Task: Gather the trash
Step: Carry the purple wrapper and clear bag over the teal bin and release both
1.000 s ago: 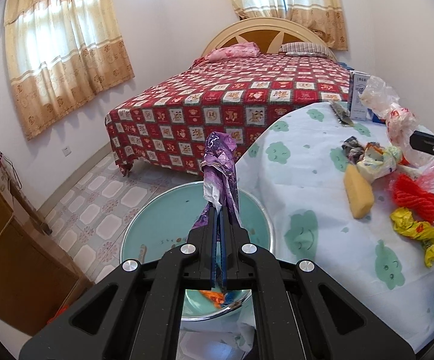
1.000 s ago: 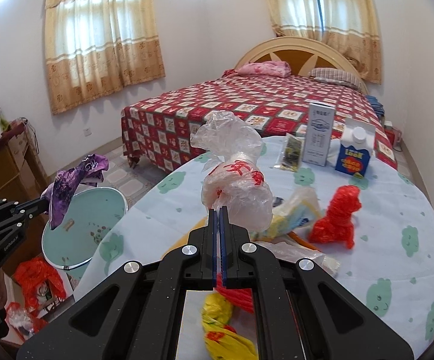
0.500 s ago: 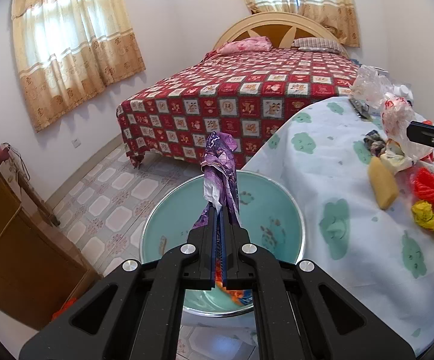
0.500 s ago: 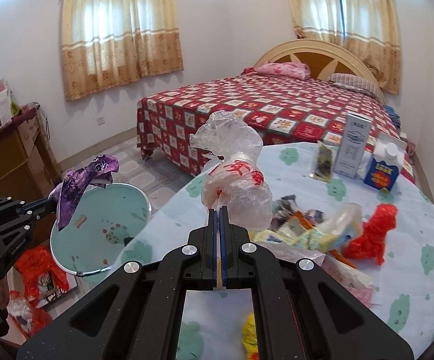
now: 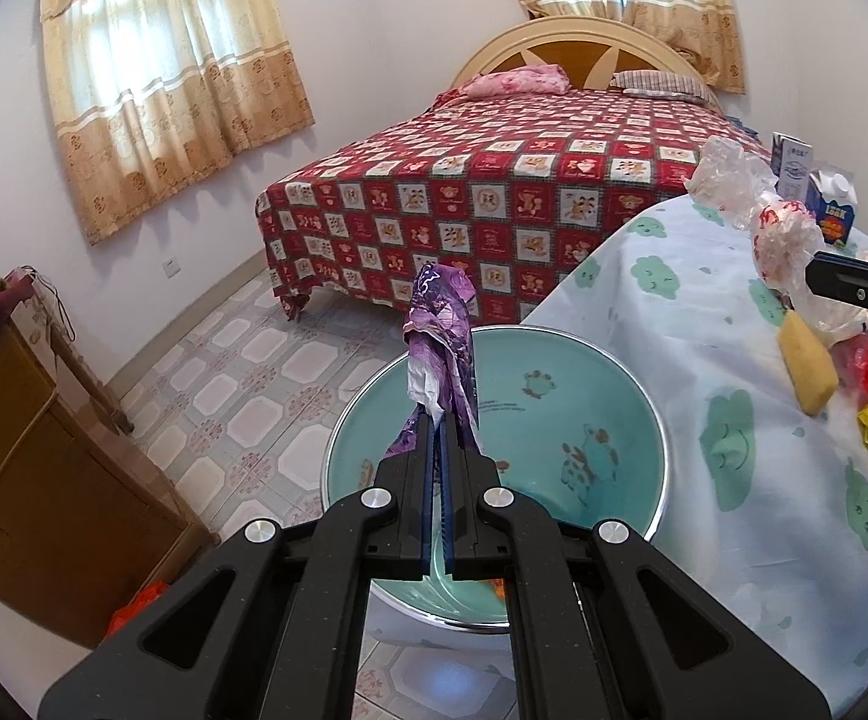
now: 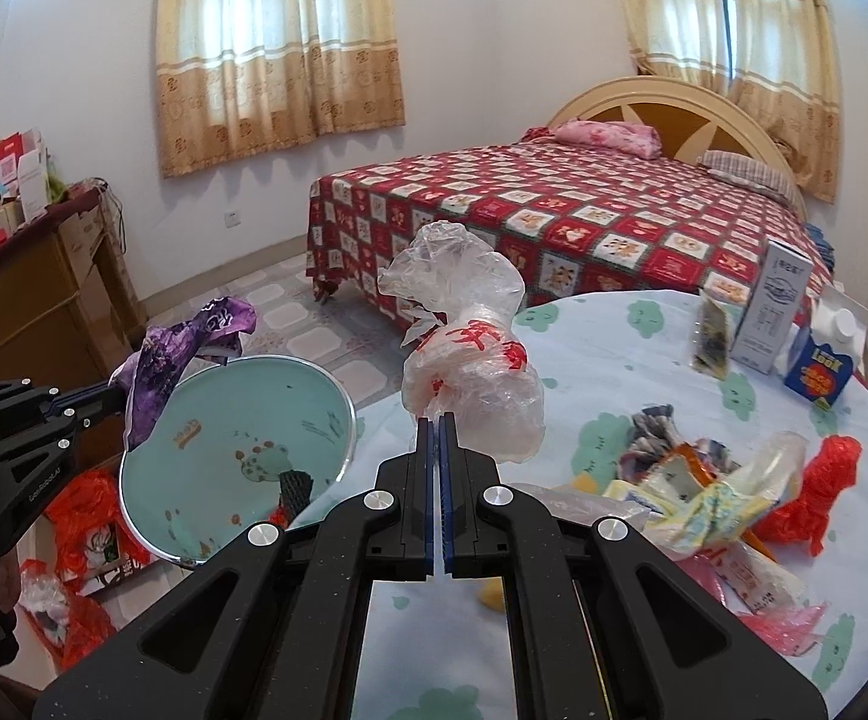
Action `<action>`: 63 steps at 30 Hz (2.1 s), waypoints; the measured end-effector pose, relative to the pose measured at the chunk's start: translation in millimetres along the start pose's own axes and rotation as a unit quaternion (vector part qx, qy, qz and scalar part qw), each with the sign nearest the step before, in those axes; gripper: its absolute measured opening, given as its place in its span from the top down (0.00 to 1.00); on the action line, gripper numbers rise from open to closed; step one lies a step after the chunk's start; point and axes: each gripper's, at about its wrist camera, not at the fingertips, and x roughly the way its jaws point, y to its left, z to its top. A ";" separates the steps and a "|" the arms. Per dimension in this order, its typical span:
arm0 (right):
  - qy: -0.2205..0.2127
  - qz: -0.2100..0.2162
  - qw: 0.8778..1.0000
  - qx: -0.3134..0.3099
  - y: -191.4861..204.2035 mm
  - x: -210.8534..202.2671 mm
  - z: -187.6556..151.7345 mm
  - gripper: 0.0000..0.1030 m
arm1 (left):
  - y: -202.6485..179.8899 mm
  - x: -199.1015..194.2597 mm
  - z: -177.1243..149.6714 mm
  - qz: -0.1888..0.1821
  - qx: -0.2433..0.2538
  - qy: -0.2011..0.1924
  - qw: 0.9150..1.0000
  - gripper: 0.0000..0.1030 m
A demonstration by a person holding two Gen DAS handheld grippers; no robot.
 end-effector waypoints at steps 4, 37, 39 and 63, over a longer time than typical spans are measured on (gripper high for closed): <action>0.002 0.007 1.000 -0.005 3.0 5.7 2.3 0.97 | 5.8 2.0 -0.6 0.006 -0.002 0.003 1.000 0.98; 0.026 0.051 0.997 -0.052 50.8 31.0 7.7 0.98 | 25.8 11.4 -5.5 0.018 -0.011 0.019 1.000 0.98; 0.028 0.058 0.996 -0.053 53.2 32.3 7.1 0.97 | 25.6 12.0 -6.3 0.016 -0.011 0.020 1.000 0.98; 0.031 0.061 0.997 -0.040 51.3 26.3 -2.9 0.85 | 14.0 5.3 -11.0 -0.001 -0.002 0.015 1.000 0.58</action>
